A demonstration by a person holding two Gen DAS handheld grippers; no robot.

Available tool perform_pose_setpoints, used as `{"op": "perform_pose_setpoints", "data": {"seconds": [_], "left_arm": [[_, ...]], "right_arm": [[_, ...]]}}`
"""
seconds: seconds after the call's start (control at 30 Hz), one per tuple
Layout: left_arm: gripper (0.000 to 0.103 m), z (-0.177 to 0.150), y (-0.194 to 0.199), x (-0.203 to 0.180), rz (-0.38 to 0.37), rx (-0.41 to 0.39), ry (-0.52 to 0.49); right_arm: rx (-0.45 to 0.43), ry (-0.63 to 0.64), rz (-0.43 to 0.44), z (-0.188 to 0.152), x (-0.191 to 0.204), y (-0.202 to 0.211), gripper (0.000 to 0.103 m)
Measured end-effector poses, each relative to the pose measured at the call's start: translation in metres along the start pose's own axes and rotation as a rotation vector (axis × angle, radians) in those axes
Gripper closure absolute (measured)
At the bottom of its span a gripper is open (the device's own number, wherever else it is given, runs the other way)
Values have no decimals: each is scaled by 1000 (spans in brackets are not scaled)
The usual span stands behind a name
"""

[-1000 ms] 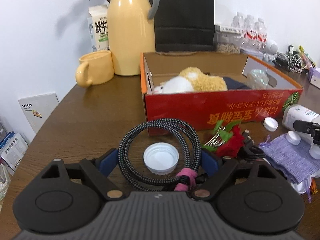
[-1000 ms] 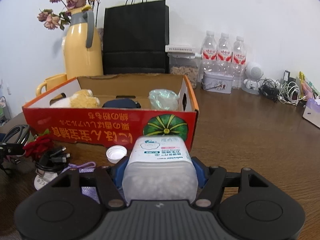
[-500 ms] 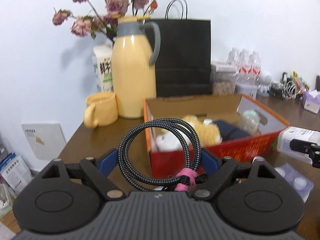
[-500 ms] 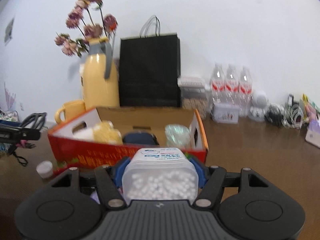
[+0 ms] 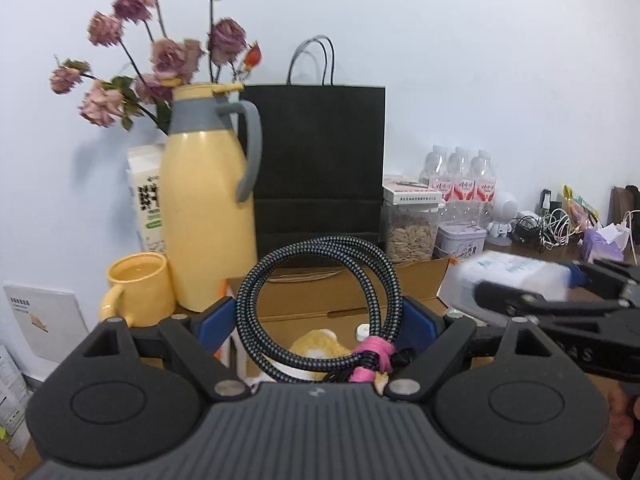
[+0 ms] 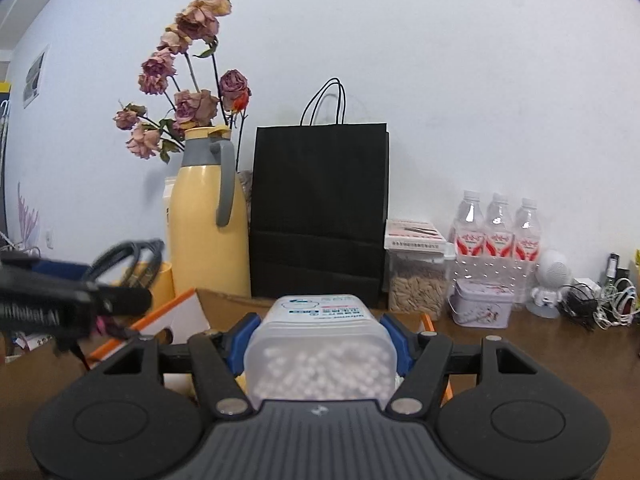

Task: Organize objects
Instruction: 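Carry the swab jar and black cable coil into the box, open both tools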

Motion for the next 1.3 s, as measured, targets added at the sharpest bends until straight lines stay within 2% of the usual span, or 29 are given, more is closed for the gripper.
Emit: {"op": "perform_pose_setpoints", "data": {"seconds": [0.2, 0.43, 0.5, 0.53, 0.57, 0.6, 0.63, 1.1, 1.3], "left_arm": [[15, 3, -50, -3, 28, 48, 36], [15, -7, -90, -10, 39, 106, -12], [8, -8, -94, -11, 35, 109, -14], [1, -8, -94, -11, 39, 100, -10], [0, -8, -93, -10, 46, 86, -7], [0, -7, -91, -9, 52, 75, -4], [0, -7, -89, -8, 52, 71, 3], [0, -2, -77, -3, 59, 51, 32], [0, -1, -60, -1, 49, 25, 41]], "right_arm": [[51, -64, -2, 0, -23, -53, 39], [116, -92, -9, -19, -42, -88, 38], [141, -97, -1, -23, -45, -91, 38], [151, -103, -6, -25, -47, -92, 32], [154, -104, -14, -25, -48, -91, 23], [157, -107, -26, -25, -50, -91, 1], [157, -108, -49, -24, -52, -89, 0], [134, -84, -35, -14, -46, -74, 0], [120, -61, -31, -11, -38, -56, 0]]}}
Point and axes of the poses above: each gripper's, at about its wrist camera, not at the fingertips, and y roughly against the way its jaws point, x to its left, z to its top, the point moved 5 cm from there along -y, roughly the way its jaws point, and after that the axes turned 10 degrees about z, right-handed, at the moved point
